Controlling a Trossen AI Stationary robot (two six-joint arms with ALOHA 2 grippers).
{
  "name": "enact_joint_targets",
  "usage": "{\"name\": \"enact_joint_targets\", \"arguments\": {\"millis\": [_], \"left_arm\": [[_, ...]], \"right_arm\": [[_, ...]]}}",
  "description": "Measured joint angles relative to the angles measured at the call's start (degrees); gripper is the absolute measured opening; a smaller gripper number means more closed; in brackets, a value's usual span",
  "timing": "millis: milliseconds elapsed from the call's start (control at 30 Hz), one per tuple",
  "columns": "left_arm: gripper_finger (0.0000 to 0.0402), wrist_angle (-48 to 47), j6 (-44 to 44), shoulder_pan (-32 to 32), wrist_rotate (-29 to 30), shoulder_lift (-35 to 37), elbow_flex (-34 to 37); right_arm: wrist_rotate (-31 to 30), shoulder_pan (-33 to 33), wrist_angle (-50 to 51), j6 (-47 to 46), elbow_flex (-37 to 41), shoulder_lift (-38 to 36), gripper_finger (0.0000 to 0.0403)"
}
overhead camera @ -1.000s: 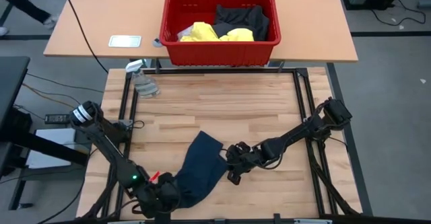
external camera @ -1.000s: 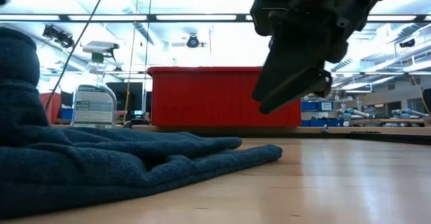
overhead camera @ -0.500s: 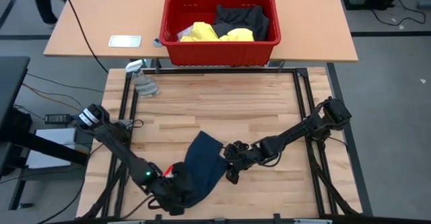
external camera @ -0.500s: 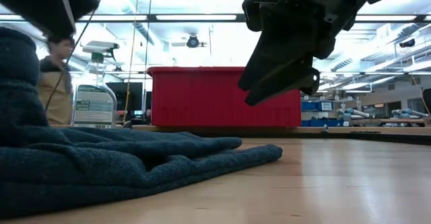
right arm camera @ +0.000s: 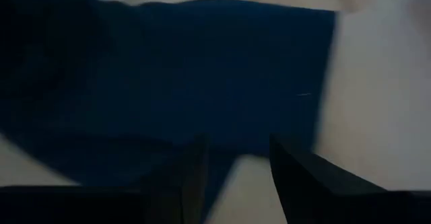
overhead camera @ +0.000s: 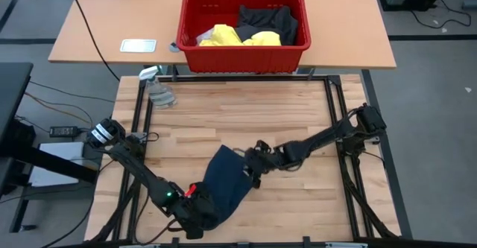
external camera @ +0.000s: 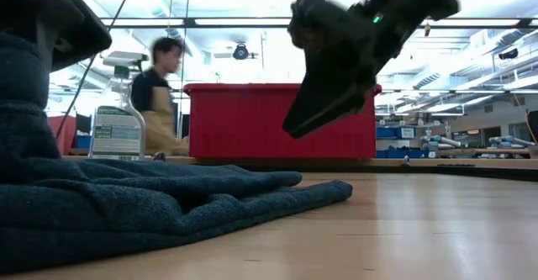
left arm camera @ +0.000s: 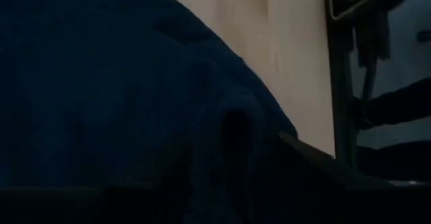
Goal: Fold laundry
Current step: Fold the dark blue shorts
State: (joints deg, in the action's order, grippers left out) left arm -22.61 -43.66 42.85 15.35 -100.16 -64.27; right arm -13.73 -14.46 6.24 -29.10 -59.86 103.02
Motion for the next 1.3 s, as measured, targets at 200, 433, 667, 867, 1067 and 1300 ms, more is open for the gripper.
{"name": "enact_joint_targets", "arguments": {"millis": [200, 433, 667, 867, 1067, 1300], "left_arm": [[0.0059, 0.99, 1.30, 0.49, -1.30, 0.02, 0.00], [0.0017, 0.30, 2.59, 0.79, -1.36, 0.02, 0.00], [0.0010, -4.13, 2.77, 0.71, -1.61, 1.46, -0.02], [0.0008, -5.88, 1.54, 0.88, -1.29, 2.40, -0.02], [0.0007, -10.17, -0.66, 1.55, 1.33, 4.87, 0.00], [0.0006, -14.13, 0.75, 3.98, 8.58, 11.57, -1.79]], "right_arm": [[9.28, 9.11, 4.91, -15.42, -0.02, 0.00, 0.0163], [16.06, 13.99, 3.86, -24.34, 0.00, 0.08, 0.0163], [17.41, 10.76, -0.20, -29.50, -0.04, 6.05, 0.0162], [19.28, 9.41, -7.34, -32.80, -0.24, 9.60, 0.0144], [18.55, 8.83, -5.59, -32.00, 0.09, 7.24, 0.0018], [19.57, 6.11, -4.96, -36.30, 0.02, 0.77, 0.0007]]}}
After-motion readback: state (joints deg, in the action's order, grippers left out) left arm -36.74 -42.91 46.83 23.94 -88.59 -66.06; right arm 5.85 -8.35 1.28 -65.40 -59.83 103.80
